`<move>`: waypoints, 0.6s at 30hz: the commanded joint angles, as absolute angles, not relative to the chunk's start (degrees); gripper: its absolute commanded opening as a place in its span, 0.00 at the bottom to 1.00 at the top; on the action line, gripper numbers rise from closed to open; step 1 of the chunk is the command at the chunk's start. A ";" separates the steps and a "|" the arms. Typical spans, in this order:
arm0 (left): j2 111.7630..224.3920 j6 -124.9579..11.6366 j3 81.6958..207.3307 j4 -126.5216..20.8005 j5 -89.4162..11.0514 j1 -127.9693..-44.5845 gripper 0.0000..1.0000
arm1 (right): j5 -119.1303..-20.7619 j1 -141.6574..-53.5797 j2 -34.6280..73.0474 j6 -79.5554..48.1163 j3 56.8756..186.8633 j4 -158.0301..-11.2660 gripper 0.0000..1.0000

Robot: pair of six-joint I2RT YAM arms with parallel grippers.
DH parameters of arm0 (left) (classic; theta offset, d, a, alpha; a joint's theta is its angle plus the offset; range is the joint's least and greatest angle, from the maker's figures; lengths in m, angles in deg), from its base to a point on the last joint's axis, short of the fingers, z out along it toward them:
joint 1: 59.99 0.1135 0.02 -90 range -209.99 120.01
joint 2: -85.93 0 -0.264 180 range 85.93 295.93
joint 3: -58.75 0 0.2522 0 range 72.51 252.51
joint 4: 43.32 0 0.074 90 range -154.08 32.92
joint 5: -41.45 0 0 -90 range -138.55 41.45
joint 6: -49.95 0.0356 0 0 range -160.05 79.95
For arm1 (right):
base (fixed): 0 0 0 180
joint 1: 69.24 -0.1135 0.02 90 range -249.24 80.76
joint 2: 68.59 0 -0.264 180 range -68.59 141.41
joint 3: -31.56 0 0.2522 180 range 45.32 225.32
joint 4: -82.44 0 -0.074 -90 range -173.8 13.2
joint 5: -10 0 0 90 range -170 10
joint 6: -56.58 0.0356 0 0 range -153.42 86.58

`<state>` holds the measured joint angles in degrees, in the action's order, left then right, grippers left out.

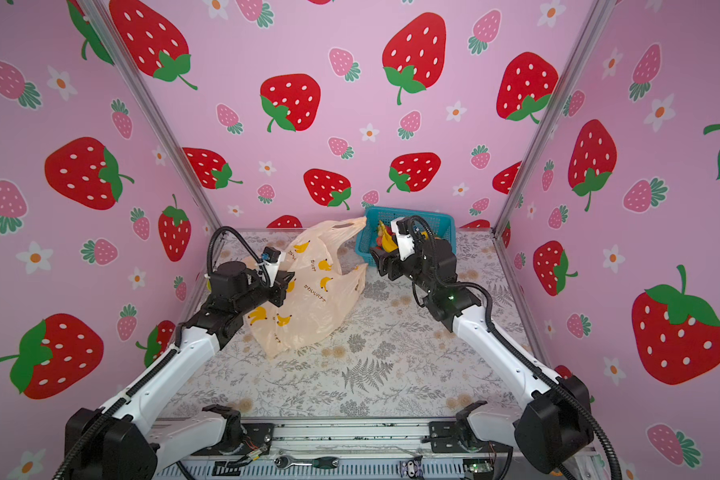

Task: Place the fake fruits into the plastic bag and tie a complex knot
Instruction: 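Grasp the banana-print bag's handles with both grippers and lift them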

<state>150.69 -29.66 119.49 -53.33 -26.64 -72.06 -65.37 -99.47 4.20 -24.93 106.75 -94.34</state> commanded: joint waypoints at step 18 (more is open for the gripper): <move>161.33 -40.19 125.47 -44.77 9.02 -63.81 0.00 | -32.80 -91.85 19.63 -30.69 92.09 -125.08 0.81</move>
<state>160.78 -39.78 122.60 -46.12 5.12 -63.78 -37.02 -91.21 18.50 -29.95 92.93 -116.20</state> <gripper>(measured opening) 0.049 0.809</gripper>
